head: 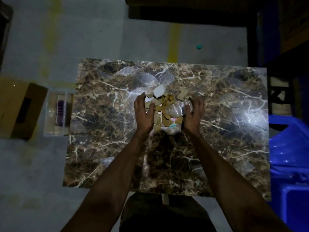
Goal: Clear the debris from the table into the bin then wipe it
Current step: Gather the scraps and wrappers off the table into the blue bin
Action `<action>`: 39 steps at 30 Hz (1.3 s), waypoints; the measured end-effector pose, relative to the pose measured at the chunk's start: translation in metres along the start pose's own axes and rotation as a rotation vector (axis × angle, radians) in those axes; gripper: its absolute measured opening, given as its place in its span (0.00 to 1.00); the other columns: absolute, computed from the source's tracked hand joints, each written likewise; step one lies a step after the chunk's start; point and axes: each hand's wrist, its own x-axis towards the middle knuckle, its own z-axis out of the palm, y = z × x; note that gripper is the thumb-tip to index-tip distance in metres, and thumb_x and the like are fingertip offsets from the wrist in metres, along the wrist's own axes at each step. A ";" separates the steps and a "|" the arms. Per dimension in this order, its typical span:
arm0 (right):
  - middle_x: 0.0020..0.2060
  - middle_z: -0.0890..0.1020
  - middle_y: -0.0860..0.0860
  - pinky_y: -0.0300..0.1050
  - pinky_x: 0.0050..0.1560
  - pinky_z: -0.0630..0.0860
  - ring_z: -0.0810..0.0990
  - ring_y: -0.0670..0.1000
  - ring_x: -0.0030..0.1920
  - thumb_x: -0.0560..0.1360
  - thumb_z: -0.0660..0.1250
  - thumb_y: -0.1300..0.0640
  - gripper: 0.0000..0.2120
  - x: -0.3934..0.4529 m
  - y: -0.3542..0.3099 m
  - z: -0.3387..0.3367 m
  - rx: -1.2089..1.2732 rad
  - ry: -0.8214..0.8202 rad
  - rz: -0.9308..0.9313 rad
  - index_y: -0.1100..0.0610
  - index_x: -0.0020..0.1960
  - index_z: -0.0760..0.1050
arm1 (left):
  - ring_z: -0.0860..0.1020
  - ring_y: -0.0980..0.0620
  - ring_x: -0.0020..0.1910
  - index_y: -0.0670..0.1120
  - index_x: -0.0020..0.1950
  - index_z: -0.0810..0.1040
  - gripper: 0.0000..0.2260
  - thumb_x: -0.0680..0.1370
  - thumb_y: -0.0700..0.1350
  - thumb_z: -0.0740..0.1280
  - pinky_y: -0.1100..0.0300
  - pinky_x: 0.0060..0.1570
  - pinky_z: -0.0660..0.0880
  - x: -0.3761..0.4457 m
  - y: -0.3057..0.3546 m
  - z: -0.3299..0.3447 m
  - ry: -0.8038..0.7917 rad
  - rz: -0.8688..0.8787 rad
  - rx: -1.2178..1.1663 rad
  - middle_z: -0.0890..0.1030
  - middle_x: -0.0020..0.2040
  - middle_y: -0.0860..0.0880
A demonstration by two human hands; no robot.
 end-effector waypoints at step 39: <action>0.66 0.79 0.50 0.57 0.68 0.76 0.79 0.52 0.66 0.83 0.65 0.49 0.23 -0.113 -0.119 -0.061 0.492 -0.287 0.089 0.50 0.76 0.66 | 0.79 0.46 0.61 0.44 0.68 0.77 0.13 0.85 0.44 0.64 0.49 0.62 0.78 -0.128 0.130 0.007 0.027 -0.116 -0.791 0.79 0.65 0.40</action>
